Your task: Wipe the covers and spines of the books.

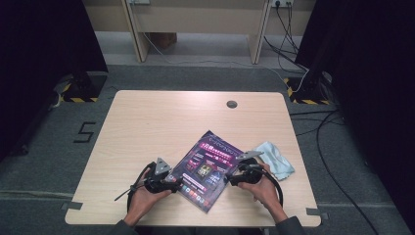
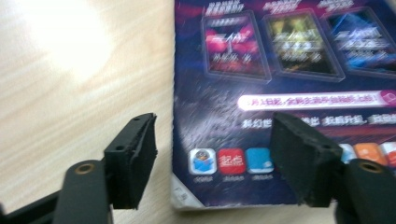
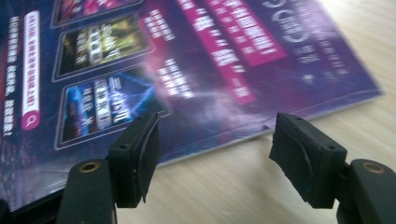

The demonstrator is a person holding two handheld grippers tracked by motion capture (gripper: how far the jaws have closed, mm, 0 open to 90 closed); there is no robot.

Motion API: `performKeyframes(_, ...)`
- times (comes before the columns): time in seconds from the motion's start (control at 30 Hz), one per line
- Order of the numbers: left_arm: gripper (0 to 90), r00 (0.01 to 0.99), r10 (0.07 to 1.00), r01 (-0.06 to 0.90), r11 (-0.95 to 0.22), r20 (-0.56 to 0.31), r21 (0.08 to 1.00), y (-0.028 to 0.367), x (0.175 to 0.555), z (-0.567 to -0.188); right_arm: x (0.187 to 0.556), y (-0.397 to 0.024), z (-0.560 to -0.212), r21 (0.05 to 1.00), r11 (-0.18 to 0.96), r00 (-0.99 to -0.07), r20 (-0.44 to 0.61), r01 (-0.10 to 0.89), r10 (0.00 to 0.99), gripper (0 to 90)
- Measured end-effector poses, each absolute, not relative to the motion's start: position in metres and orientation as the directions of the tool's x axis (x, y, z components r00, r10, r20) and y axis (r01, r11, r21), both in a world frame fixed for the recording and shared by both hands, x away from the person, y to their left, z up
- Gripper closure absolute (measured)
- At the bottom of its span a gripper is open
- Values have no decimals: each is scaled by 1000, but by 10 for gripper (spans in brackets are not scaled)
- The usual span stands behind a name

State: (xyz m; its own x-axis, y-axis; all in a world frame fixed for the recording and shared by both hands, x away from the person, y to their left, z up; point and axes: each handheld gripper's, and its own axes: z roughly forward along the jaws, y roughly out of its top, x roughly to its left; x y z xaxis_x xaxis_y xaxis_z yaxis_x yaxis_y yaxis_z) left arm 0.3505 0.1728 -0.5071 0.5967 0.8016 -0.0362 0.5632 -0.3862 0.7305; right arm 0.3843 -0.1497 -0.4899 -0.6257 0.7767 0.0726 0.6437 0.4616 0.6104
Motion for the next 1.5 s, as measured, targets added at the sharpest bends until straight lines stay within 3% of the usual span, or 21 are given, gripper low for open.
performKeyframes(0.13, 363, 605, 795, 562, -385, -46, 733, 173, 348, -506, 384, -144, -495, 599, 475, -628, 61, 645, 776, 316)
performKeyframes(0.37, 353, 611, 781, 607, -353, -133, 712, 169, 343, -509, 387, -144, -493, 602, 497, -622, 1, 626, 783, 302)
performKeyframes(0.93, 353, 720, 682, 553, -454, -126, 699, 137, 301, -508, 411, -154, -495, 646, 448, -526, -84, 618, 847, 316)
performKeyframes(1.37, 351, 734, 663, 550, -457, -144, 699, 139, 303, -507, 411, -155, -496, 652, 437, -526, -68, 619, 847, 354)
performKeyframes(1.5, 304, 733, 664, 538, -437, -145, 721, 142, 305, -505, 411, -165, -485, 690, 376, -540, 24, 618, 842, 348)
